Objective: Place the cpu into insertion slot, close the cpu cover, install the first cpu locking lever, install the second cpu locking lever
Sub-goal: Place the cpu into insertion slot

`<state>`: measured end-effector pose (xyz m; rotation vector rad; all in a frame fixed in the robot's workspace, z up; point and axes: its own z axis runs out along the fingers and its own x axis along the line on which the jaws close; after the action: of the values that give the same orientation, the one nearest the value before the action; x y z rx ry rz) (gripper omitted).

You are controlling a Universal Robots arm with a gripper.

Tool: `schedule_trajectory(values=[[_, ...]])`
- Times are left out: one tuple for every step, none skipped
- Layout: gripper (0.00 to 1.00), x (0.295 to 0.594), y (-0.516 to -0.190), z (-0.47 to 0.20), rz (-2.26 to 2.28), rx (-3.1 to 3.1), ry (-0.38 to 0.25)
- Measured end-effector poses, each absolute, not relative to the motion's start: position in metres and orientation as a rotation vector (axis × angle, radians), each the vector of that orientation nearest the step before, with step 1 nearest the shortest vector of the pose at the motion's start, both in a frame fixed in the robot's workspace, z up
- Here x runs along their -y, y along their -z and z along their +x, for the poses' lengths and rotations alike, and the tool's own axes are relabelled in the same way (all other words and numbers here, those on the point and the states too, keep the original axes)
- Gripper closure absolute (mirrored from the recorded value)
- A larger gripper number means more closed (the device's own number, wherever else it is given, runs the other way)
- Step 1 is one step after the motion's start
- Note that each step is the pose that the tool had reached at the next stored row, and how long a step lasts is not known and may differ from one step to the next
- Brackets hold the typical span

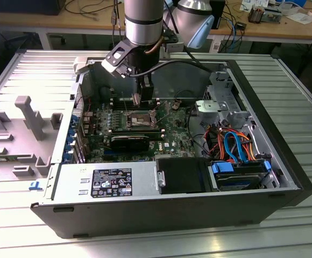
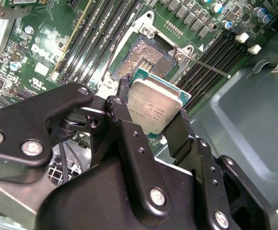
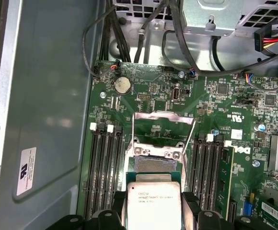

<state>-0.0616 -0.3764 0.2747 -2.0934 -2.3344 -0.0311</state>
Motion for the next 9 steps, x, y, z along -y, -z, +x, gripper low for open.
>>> schedule_trajectory(values=[[0.45, 0.3764, -0.2746, -0.0616, -2.097, 2.332, 0.031], [0.45, 0.3764, -0.2746, -0.0616, -2.101, 2.327, 0.031], [0.45, 0.3764, -0.2747, -0.0616, -2.104, 2.325, 0.031], [0.45, 0.3764, -0.2746, -0.0616, -2.107, 2.322, 0.031], [0.45, 0.3764, -0.2746, -0.0616, -2.11, 2.32, 0.031], [0.45, 0.3764, -0.2746, -0.0616, -2.112, 2.317, 0.031], [0.45, 0.3764, -0.2746, -0.0616, -2.118, 2.313, 0.031], [0.45, 0.3764, -0.2746, -0.0616, -2.123, 2.308, 0.031], [0.45, 0.3764, -0.2746, -0.0616, -2.129, 2.302, 0.031]])
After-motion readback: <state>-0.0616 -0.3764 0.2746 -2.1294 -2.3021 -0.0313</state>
